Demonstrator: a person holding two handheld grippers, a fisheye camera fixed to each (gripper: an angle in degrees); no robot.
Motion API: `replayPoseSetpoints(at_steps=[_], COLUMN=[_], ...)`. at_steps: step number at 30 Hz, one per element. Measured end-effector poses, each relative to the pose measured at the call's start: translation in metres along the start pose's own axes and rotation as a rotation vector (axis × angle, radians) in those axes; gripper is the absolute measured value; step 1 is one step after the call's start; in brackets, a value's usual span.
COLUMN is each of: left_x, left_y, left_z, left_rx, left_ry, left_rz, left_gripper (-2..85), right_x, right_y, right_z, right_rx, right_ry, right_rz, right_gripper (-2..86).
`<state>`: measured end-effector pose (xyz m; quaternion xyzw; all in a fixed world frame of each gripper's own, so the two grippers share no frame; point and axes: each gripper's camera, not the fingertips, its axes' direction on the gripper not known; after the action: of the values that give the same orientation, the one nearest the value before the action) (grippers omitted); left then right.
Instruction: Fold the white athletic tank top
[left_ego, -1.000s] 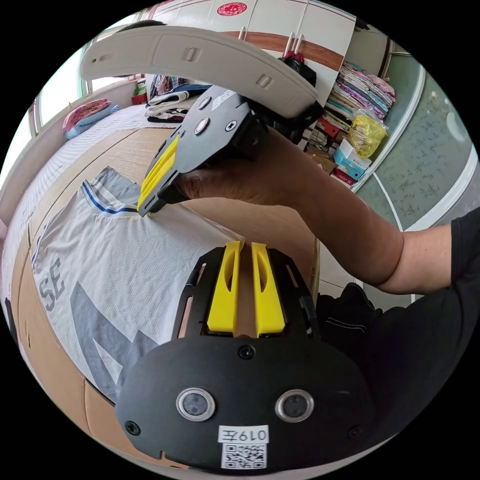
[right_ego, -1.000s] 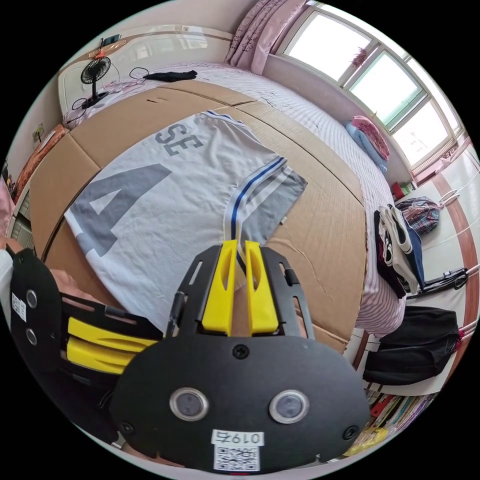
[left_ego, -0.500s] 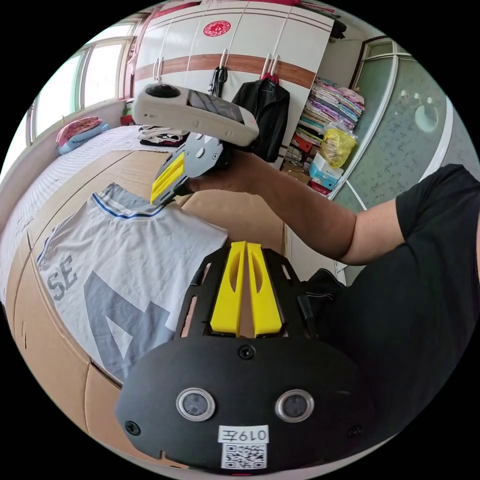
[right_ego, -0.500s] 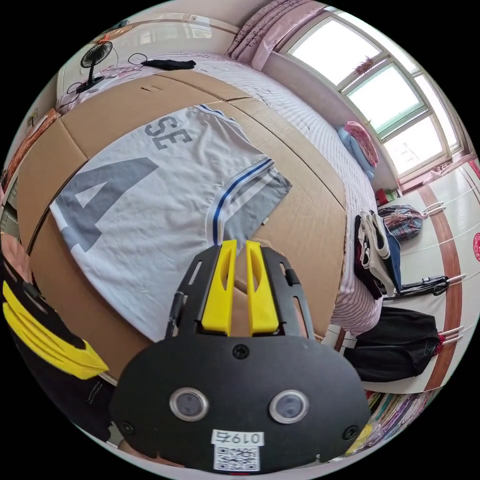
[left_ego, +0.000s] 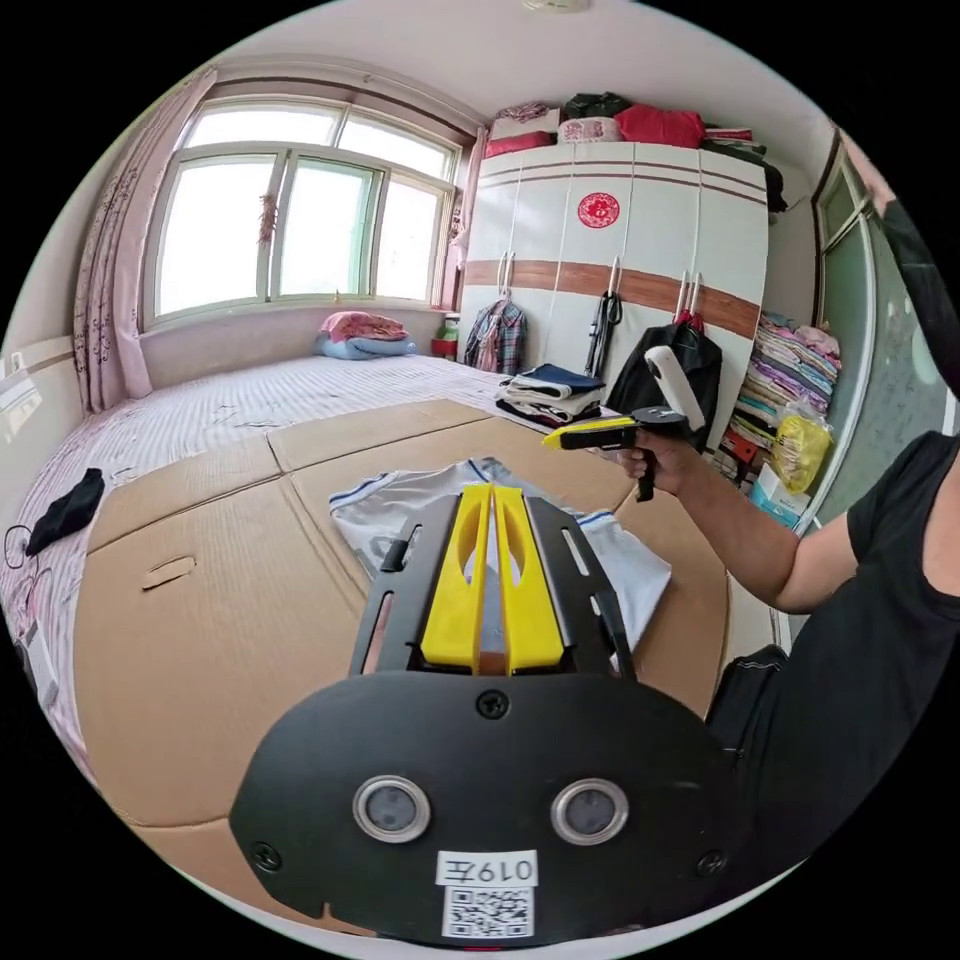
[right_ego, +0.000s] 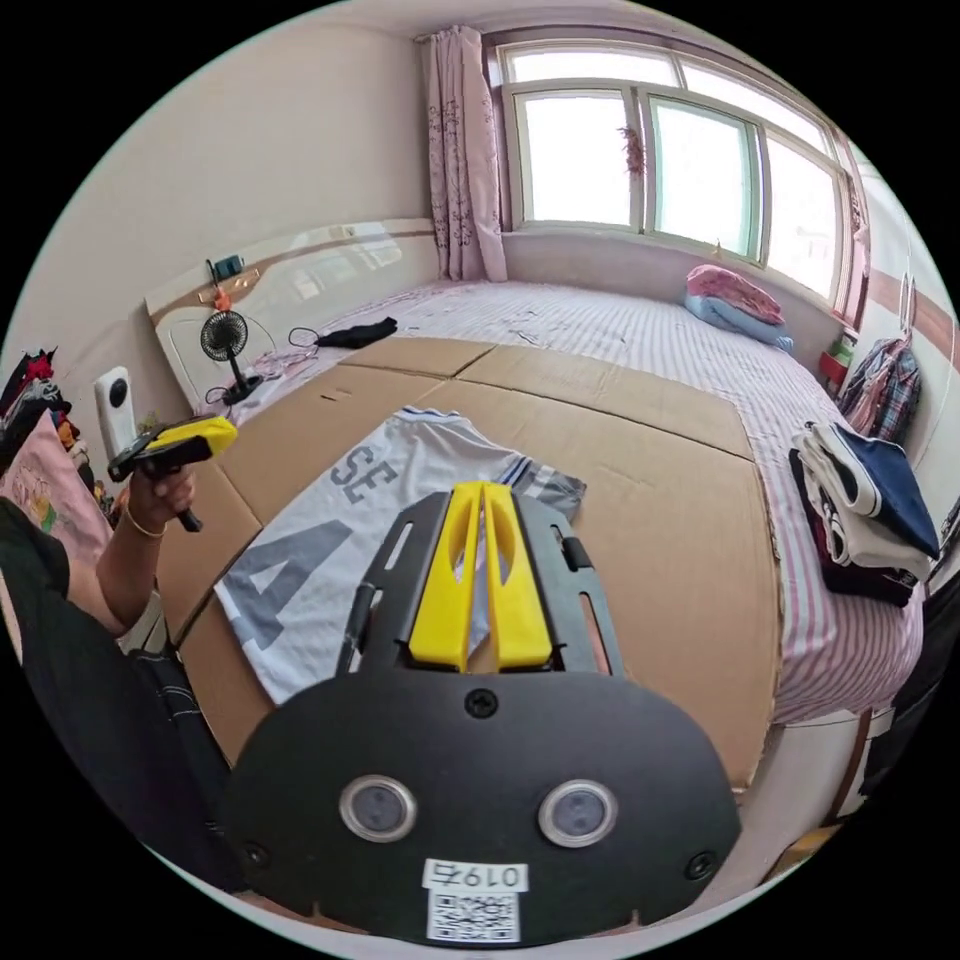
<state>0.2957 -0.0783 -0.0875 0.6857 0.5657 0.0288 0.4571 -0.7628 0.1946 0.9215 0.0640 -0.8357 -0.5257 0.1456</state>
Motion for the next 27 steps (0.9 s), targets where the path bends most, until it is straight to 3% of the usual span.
replayPoseSetpoints(at_steps=[3,8,14,21,27], left_x=[-0.069,-0.212,-0.314,-0.373,-0.397], left_y=[-0.015,-0.041,-0.061,-0.073,-0.090], left_z=[0.014,0.063,0.125,0.173,0.190], left_rx=[-0.055,-0.179,-0.304,-0.402,-0.411], left_ry=[-0.049,0.018,0.081,0.166,0.211], left_rz=[-0.094,-0.348,-0.467,-0.554,-0.545], left_gripper=[4.7,11.2,11.4,11.2,9.3], right_x=[0.049,0.146,0.203,0.257,0.261], right_y=[-0.023,-0.075,-0.117,-0.153,-0.231], right_z=[0.015,0.067,0.104,0.121,0.146], right_rx=[0.009,-0.141,-0.204,-0.190,-0.304], right_ry=[-0.016,-0.314,-0.316,-0.415,-0.418], right_rz=[0.073,0.158,0.164,0.218,0.013], right_gripper=[-0.6,3.6,7.5,7.7,6.5])
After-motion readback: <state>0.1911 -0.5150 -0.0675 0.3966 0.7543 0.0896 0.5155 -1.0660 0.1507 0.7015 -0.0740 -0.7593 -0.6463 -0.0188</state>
